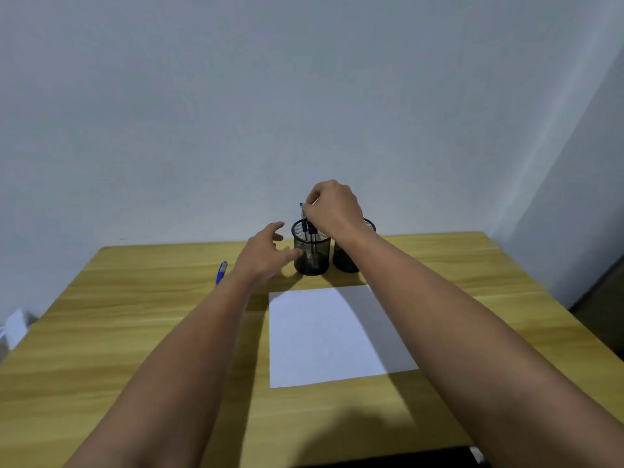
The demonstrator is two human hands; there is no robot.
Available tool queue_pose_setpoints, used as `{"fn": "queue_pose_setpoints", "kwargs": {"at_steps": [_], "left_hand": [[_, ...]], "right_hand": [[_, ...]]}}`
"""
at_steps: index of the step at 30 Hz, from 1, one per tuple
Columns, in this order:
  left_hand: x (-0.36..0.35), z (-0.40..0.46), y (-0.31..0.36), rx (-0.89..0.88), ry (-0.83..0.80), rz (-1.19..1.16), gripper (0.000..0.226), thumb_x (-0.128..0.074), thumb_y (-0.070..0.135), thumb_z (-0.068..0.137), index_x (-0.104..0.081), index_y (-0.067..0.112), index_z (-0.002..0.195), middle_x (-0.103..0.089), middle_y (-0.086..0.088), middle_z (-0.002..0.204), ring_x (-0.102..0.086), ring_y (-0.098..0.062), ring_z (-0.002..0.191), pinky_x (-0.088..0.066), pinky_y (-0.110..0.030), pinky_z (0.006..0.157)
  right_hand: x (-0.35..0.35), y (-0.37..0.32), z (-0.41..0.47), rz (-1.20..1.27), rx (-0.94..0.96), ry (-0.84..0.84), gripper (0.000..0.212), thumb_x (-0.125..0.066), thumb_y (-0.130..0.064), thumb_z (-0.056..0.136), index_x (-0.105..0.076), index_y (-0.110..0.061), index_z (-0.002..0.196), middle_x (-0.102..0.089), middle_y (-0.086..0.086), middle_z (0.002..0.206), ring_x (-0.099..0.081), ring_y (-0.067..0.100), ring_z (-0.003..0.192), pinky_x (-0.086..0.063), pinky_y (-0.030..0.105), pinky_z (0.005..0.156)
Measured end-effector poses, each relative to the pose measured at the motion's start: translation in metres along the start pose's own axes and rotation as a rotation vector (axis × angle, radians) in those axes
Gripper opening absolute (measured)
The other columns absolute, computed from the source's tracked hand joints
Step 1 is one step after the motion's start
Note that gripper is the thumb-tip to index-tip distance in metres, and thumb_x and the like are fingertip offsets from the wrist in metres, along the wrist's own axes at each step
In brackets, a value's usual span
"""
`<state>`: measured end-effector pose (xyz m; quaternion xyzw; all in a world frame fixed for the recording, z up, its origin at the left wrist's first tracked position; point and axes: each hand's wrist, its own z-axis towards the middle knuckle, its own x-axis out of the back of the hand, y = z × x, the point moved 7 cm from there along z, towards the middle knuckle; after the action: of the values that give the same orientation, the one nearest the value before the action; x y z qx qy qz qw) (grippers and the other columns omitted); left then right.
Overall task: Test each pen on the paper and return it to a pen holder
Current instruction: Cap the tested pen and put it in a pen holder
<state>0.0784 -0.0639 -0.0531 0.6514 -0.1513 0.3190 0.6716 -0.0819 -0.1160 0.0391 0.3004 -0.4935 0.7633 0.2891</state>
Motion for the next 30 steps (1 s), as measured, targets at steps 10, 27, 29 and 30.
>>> {"fn": "queue_pose_setpoints", "kwargs": {"at_steps": [10,27,29,30], "left_hand": [[0.089,-0.014,-0.069,0.056,0.102,0.340,0.032,-0.066,0.027,0.094,-0.067,0.028,0.126,-0.068,0.006,0.128,-0.063,-0.016,0.109,-0.053,-0.039,0.093],[0.079,-0.009,-0.128,-0.044,0.056,0.489,0.030,-0.059,0.039,0.097,-0.072,0.030,0.123,-0.061,0.001,0.131,-0.059,-0.022,0.119,-0.054,-0.044,0.089],[0.079,-0.010,-0.125,-0.043,0.055,0.495,0.032,-0.058,0.037,0.098,-0.070,0.028,0.126,-0.060,0.001,0.133,-0.058,-0.023,0.119,-0.053,-0.044,0.090],[0.078,-0.011,-0.122,-0.051,0.060,0.498,0.035,-0.058,0.035,0.098,-0.067,0.026,0.131,-0.059,0.000,0.136,-0.057,-0.024,0.122,-0.053,-0.045,0.093]], "right_hand": [[-0.089,-0.041,-0.027,0.044,-0.026,-0.346,0.008,-0.073,-0.017,0.081,-0.078,-0.011,0.078,-0.081,0.006,0.079,-0.079,0.029,0.081,-0.066,0.040,0.082],[-0.195,-0.046,-0.056,-0.106,-0.140,-0.605,0.024,-0.071,-0.034,0.086,-0.068,-0.014,0.099,-0.078,0.009,0.107,-0.076,0.034,0.099,-0.061,0.035,0.083],[-0.190,-0.047,-0.056,-0.115,-0.141,-0.605,0.023,-0.071,-0.028,0.084,-0.072,-0.013,0.101,-0.079,0.009,0.106,-0.077,0.034,0.098,-0.064,0.038,0.086],[-0.186,-0.047,-0.056,-0.105,-0.145,-0.603,0.020,-0.072,-0.027,0.083,-0.072,-0.013,0.097,-0.079,0.009,0.103,-0.078,0.034,0.096,-0.065,0.040,0.085]]}}
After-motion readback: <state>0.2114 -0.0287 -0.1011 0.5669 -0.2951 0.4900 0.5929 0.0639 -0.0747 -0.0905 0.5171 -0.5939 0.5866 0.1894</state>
